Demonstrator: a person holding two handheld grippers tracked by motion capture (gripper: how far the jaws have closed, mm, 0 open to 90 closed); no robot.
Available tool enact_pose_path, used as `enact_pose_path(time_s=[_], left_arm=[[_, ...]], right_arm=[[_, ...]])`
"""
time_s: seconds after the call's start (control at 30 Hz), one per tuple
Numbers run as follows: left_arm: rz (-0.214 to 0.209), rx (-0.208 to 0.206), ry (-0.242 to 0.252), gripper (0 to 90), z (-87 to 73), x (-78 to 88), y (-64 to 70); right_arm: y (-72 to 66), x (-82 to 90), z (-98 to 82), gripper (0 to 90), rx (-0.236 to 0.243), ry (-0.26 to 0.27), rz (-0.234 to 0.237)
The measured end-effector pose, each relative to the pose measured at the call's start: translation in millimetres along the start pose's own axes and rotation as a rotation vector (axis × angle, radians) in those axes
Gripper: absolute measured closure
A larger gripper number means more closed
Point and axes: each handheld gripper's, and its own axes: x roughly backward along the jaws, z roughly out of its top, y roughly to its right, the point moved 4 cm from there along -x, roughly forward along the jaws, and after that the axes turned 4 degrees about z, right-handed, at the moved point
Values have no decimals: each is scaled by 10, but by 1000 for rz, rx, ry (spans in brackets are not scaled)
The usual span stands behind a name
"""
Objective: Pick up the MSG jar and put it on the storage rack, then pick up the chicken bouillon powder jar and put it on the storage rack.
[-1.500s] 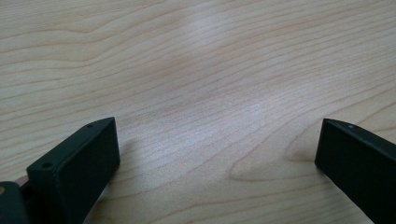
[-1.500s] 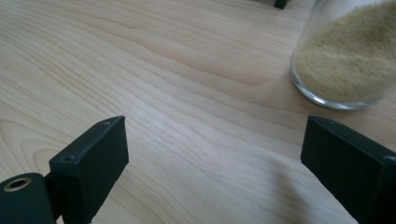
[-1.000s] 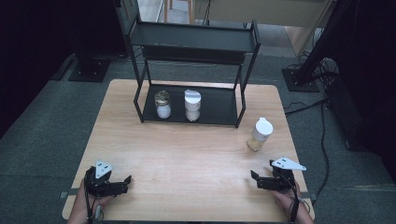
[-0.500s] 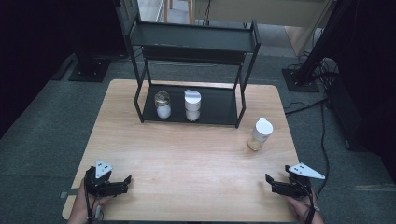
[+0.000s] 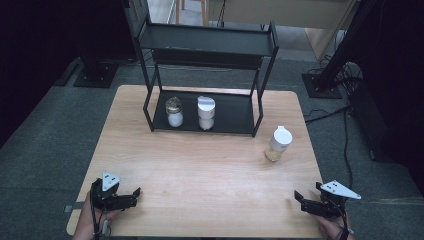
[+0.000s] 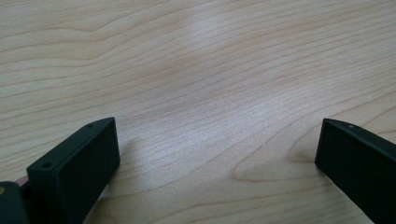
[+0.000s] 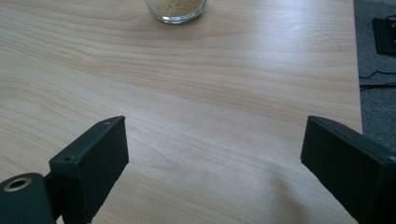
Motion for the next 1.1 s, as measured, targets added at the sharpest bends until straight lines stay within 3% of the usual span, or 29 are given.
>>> enact_pose_path(time_s=[0.43,1.1], left_arm=[[0,0,0,0,0,0,0],[0,0,0,0,0,0,0]], right_arm=[[109,156,-61,73,-34,18,-35],[-88,40,238,73,34,11,3]])
